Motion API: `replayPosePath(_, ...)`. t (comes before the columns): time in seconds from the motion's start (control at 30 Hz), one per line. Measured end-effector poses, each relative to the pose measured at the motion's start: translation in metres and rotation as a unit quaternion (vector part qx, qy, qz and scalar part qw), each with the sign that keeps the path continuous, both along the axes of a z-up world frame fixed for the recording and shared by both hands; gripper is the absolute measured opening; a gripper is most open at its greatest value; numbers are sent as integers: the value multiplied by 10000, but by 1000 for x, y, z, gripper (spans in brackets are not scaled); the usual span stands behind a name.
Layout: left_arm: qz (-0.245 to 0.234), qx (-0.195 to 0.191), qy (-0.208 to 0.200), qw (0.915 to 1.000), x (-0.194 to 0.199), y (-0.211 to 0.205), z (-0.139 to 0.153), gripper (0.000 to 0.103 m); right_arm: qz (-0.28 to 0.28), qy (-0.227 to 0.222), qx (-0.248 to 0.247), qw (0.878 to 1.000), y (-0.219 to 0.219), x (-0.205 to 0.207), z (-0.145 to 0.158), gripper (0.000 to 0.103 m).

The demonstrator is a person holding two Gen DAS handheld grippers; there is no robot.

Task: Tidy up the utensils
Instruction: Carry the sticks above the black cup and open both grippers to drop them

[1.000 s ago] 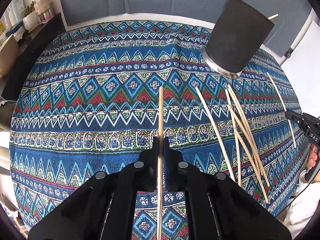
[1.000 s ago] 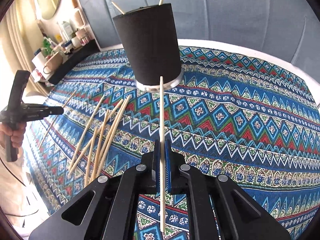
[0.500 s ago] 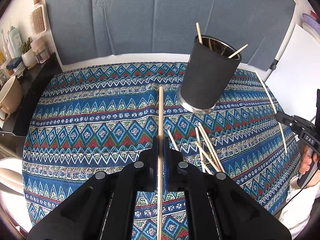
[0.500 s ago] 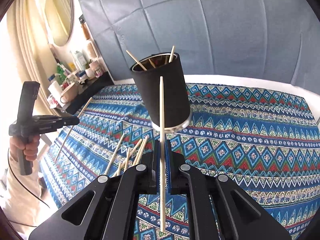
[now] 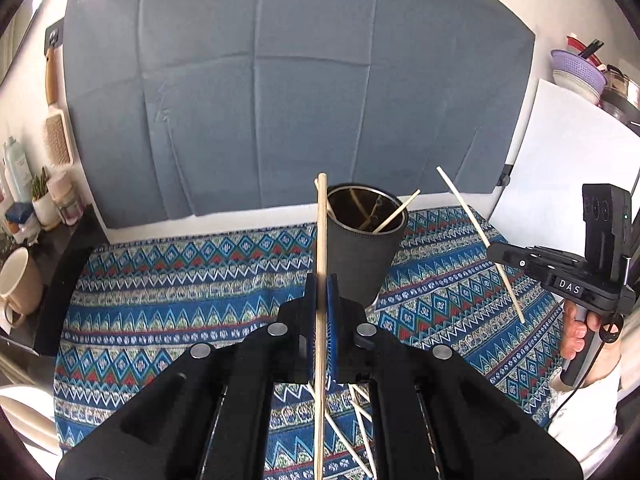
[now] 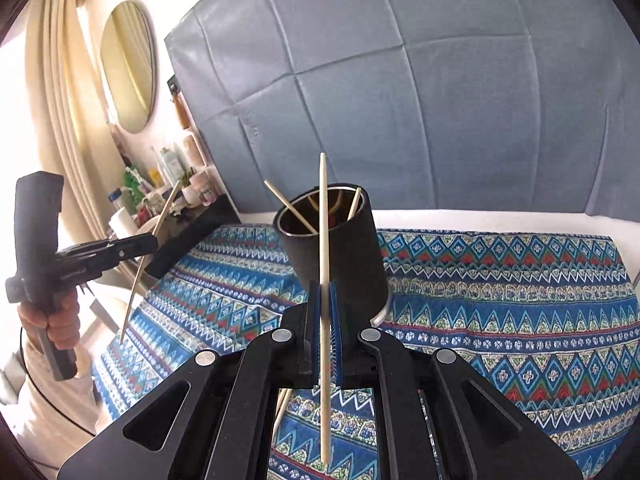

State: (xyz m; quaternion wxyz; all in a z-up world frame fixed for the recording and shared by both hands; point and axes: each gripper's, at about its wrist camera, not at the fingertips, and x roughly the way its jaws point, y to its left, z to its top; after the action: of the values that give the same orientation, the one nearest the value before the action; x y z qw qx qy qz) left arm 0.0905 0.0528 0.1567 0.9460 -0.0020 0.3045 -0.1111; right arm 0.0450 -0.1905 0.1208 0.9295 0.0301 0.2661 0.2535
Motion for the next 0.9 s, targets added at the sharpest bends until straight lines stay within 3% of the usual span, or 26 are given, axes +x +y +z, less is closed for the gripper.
replayPosePath(0.3,-242,27,-405,9989,27,-29,10,5,90,-407,360,9985,13,22,22,5)
replayPosePath(0.5,-274,-157,-977,9947,47,-38,20,5,173,-833,1002,9913,11,39,29,5)
replayPosePath(0.7,-347,-642,-1996,9771,52,-36,24,5,-47,-1426,1138,9832,17,53,28,5)
replayPosePath(0.9,-316,-804,-2621,9612,60,-37,18,5,43,-1839,1763,9670,16,68,28,5)
